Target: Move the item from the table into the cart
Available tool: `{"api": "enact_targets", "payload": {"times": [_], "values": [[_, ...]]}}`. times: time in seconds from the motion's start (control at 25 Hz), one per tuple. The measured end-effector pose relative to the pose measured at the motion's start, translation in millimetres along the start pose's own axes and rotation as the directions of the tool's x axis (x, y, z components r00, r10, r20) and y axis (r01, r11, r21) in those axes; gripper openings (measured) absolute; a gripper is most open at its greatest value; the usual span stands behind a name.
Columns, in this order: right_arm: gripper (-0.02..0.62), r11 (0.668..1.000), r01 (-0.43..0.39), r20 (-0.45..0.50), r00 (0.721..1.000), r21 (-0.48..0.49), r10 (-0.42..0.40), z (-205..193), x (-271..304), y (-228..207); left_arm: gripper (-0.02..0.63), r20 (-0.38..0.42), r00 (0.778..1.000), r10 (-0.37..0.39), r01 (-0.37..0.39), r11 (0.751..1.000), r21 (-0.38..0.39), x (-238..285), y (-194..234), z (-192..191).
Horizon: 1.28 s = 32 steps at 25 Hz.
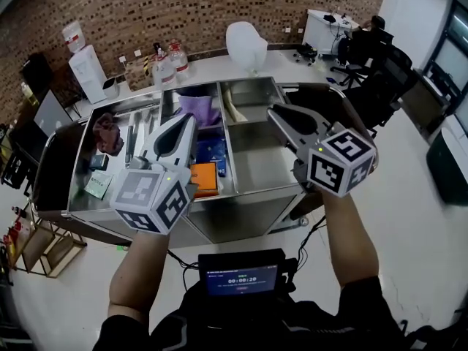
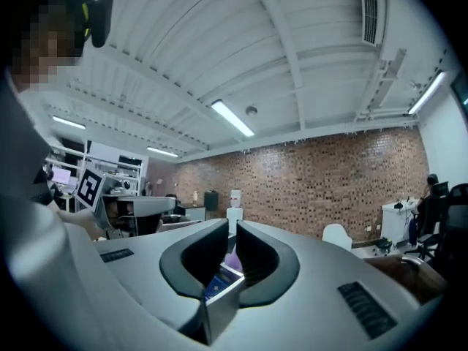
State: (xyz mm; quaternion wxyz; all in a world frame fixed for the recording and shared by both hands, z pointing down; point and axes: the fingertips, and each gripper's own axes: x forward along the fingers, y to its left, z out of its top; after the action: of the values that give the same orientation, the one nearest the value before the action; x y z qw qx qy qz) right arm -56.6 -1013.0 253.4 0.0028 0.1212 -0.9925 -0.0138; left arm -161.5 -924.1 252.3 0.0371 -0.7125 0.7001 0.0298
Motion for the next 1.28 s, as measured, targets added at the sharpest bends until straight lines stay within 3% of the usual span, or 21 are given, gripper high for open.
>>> {"api": "enact_targets", "payload": {"times": [0.04,0.12,0.4,0.52,0.88,1.28], "values": [[0.000,1.000,0.016,0.019,1.000,-0.006,-0.016,0,-8,2,0.003,0.000,1.000,0.008,-0.008,1.000,0.025,-8,-2,-3],[0.000,0.999,0.032,0.040,0.999,-0.004,-0.032,-6,-20,4,0.003,0.003,1.000,0.008,-0.008,0.999,0.052,-22,-8,-11],[0.000,0.998,0.043,0.076,0.996,-0.035,-0.040,-32,-41,25,0.003,0.044,0.999,0.007,-0.009,0.999,0.042,-53,-10,-36],[0.000,0.998,0.060,0.105,0.993,-0.009,-0.059,-45,-50,32,0.003,0.074,0.997,0.004,-0.010,0.996,0.085,-67,-12,-42],[0.000,0.994,0.107,0.110,0.988,0.031,-0.110,-64,-57,34,0.002,-0.019,1.000,-0.007,0.008,0.997,0.082,-78,-7,-66],[0.000,0.991,0.130,0.090,0.987,0.042,-0.133,-82,-44,31,0.002,-0.038,0.999,0.007,-0.003,0.995,0.096,-71,0,-86]]}}
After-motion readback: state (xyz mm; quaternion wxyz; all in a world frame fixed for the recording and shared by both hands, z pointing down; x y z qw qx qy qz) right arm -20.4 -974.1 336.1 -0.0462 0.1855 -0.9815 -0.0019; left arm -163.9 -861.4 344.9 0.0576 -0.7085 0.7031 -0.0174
